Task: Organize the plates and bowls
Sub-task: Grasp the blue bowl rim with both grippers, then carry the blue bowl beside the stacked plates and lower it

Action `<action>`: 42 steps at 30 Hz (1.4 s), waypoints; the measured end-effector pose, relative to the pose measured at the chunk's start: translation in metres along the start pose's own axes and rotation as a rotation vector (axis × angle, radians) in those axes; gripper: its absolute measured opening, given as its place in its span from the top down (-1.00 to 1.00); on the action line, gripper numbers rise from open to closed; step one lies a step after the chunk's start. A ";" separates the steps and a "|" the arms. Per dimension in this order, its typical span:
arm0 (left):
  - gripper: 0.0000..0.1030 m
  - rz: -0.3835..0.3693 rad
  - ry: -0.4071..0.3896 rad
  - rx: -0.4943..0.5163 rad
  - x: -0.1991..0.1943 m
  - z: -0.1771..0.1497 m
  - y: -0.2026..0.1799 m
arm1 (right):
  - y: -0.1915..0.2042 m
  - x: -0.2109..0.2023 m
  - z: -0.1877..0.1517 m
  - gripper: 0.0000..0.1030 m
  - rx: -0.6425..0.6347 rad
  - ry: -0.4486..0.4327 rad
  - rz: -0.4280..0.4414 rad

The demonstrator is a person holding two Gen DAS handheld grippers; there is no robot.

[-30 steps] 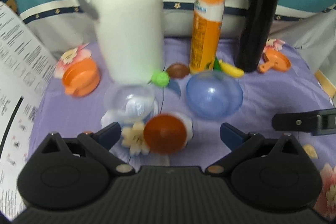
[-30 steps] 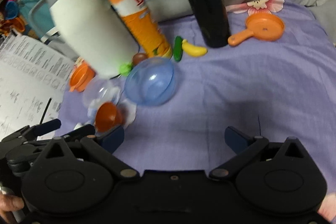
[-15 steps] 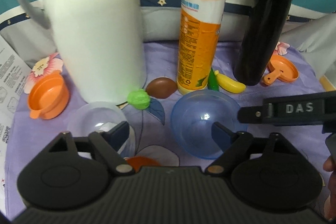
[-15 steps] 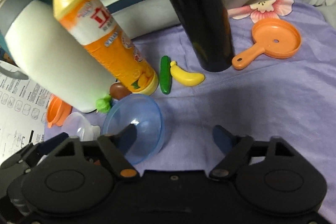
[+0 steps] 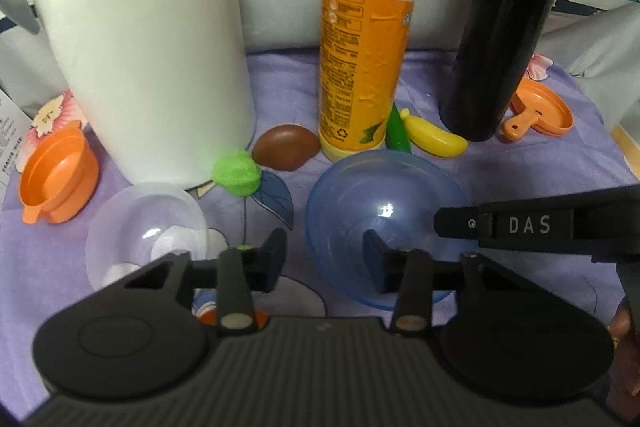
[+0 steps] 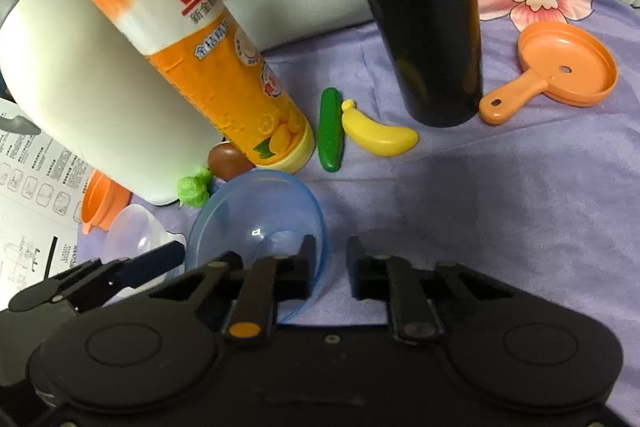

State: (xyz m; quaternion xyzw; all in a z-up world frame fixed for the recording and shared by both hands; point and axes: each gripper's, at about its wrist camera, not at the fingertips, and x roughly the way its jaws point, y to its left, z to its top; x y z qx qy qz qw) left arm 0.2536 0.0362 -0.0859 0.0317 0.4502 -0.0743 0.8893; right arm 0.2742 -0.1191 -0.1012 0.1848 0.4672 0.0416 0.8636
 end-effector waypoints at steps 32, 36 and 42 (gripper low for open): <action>0.55 -0.078 0.012 0.045 -0.112 -0.068 -0.040 | 0.010 -0.120 -0.080 0.80 -0.101 -0.025 -0.022; 0.55 -0.099 0.026 0.055 -0.129 -0.089 -0.046 | 0.009 -0.140 -0.102 0.79 -0.102 -0.005 -0.017; 0.52 -0.122 0.042 0.064 -0.151 -0.119 -0.051 | 0.010 -0.161 -0.130 0.79 -0.117 0.019 -0.024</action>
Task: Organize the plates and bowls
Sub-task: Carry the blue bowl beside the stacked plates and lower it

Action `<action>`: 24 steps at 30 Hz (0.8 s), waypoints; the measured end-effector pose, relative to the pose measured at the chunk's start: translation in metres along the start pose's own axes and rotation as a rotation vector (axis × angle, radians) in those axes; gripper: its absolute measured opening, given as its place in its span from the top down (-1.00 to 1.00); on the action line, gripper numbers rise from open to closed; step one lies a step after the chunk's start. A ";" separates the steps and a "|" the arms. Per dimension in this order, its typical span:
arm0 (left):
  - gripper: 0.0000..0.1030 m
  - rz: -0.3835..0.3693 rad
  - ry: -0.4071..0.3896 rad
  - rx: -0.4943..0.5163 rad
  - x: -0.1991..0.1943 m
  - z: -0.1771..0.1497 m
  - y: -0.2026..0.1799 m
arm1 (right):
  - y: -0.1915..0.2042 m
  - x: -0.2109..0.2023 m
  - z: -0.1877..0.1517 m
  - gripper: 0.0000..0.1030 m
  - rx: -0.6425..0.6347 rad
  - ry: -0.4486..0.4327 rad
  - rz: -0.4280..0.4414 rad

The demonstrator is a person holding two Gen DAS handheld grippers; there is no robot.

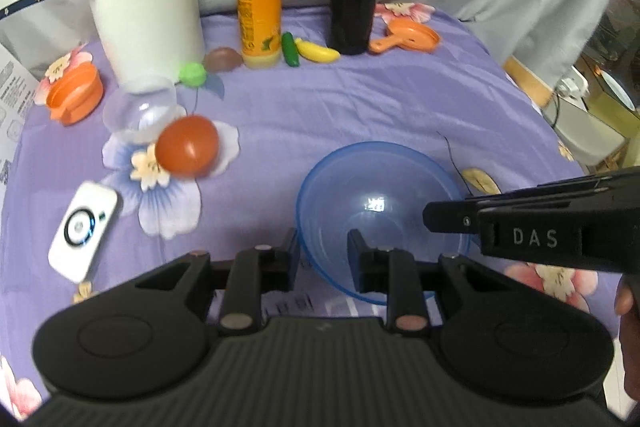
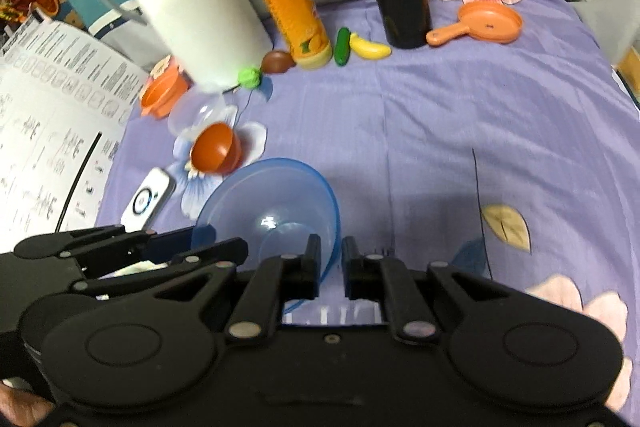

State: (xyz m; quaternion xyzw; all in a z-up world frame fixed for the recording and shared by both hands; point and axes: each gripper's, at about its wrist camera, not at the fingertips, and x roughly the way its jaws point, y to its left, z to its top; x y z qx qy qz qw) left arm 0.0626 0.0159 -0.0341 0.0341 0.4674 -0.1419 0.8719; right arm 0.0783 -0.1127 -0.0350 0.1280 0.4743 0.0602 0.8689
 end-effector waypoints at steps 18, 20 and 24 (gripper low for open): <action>0.49 -0.027 0.072 0.003 -0.011 -0.065 -0.004 | 0.010 -0.008 -0.069 0.79 -0.013 0.103 0.002; 0.49 -0.022 0.073 0.004 -0.010 -0.069 -0.005 | 0.010 -0.005 -0.073 0.79 -0.011 0.120 0.000; 0.49 -0.019 0.077 -0.013 -0.010 -0.076 -0.004 | 0.009 -0.004 -0.079 0.79 -0.010 0.137 -0.003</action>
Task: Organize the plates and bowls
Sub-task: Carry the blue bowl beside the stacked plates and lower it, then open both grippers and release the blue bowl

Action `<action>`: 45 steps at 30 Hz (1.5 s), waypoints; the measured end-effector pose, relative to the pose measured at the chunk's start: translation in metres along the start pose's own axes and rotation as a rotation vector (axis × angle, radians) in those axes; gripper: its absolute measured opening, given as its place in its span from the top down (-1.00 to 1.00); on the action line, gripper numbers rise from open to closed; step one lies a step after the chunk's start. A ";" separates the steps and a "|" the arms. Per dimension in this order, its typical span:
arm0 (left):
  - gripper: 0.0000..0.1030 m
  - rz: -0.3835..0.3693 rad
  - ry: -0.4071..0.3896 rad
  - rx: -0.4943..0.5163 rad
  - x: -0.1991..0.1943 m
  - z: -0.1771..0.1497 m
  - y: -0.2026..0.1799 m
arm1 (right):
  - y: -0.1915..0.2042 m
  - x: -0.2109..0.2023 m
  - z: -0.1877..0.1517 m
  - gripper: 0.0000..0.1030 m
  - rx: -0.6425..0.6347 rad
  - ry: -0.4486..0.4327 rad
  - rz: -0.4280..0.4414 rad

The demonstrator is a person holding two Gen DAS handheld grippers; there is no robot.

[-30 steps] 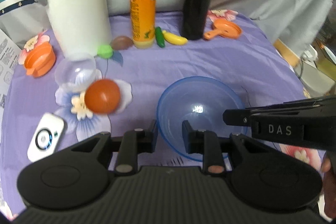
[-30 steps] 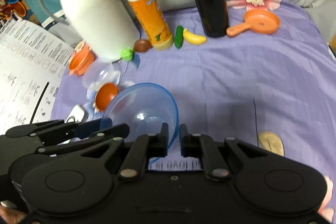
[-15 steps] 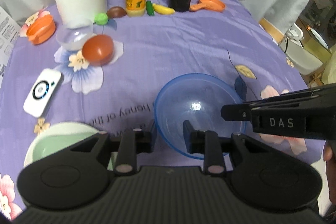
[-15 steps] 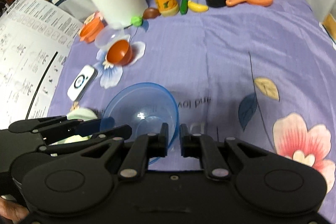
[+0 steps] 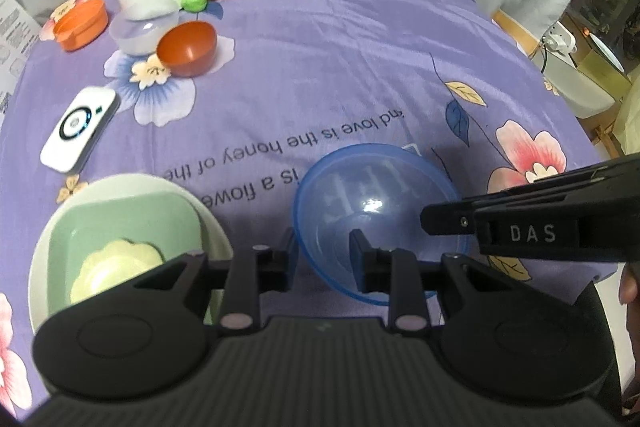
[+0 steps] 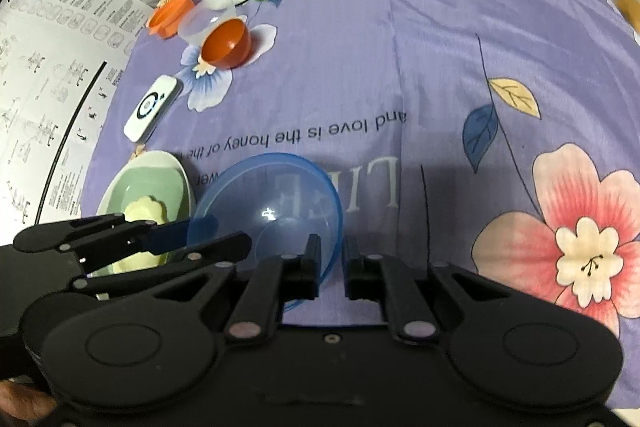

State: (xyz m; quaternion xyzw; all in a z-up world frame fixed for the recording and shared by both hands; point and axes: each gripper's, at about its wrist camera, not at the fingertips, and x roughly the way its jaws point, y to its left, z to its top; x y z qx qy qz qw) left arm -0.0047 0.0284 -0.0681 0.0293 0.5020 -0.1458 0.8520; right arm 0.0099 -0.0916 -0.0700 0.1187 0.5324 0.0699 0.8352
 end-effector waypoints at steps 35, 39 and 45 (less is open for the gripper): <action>-0.96 0.004 -0.156 -0.011 -0.019 -0.007 0.002 | 0.006 -0.012 0.007 -0.71 -0.062 -0.053 -0.124; -1.00 -0.002 -0.210 -0.044 -0.033 -0.003 0.013 | 0.003 -0.023 0.015 -0.96 -0.036 -0.095 -0.106; -1.00 0.005 -0.255 -0.072 -0.047 0.001 0.032 | 0.008 -0.031 0.026 -1.00 -0.013 -0.134 -0.100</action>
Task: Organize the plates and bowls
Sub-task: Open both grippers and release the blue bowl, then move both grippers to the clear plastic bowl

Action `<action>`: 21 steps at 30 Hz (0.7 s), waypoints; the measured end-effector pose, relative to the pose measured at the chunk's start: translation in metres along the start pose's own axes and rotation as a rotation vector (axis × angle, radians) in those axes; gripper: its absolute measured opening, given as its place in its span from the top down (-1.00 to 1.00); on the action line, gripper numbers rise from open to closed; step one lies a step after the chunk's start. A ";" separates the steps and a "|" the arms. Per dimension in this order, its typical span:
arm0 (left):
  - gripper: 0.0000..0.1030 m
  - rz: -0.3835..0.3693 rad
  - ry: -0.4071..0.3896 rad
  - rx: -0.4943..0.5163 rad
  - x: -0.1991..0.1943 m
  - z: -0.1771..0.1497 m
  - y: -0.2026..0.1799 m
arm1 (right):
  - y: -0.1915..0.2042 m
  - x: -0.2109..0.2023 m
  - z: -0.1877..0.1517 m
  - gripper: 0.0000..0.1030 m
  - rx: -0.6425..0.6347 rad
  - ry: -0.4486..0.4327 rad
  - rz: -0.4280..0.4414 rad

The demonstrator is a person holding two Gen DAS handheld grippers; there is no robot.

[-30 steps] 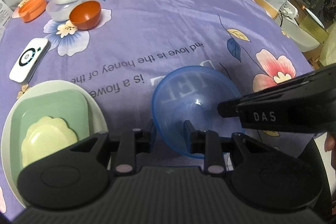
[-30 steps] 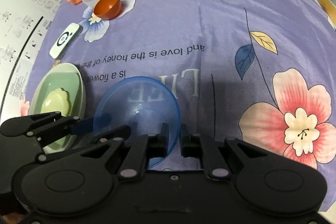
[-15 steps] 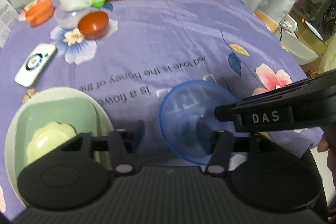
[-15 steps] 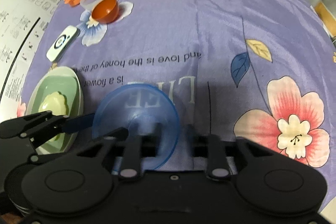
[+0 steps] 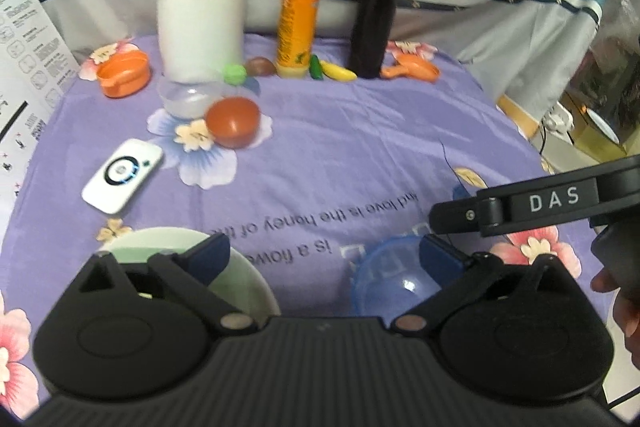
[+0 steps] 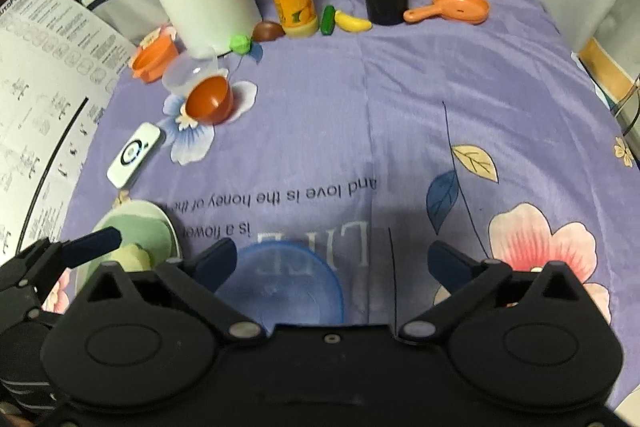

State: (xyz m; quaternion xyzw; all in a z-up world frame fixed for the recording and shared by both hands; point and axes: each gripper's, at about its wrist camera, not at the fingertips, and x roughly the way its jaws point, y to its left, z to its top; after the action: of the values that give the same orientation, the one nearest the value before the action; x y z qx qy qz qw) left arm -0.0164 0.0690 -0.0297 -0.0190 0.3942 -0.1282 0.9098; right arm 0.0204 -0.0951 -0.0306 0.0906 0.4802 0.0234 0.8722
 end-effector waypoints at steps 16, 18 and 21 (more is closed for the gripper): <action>-1.00 0.100 -0.033 -0.093 0.005 0.028 0.085 | 0.039 0.021 0.032 -1.00 -0.009 -0.011 0.046; -1.00 0.114 -0.030 -0.092 0.008 0.033 0.091 | 0.044 0.026 0.037 -1.00 -0.009 -0.010 0.053; -1.00 0.129 -0.023 -0.084 0.014 0.039 0.097 | 0.050 0.035 0.045 -1.00 -0.009 -0.008 0.065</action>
State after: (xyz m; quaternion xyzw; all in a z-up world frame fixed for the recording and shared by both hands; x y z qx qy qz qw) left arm 0.0418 0.1562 -0.0261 -0.0333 0.3891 -0.0526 0.9191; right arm 0.0792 -0.0475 -0.0271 0.1024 0.4735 0.0536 0.8732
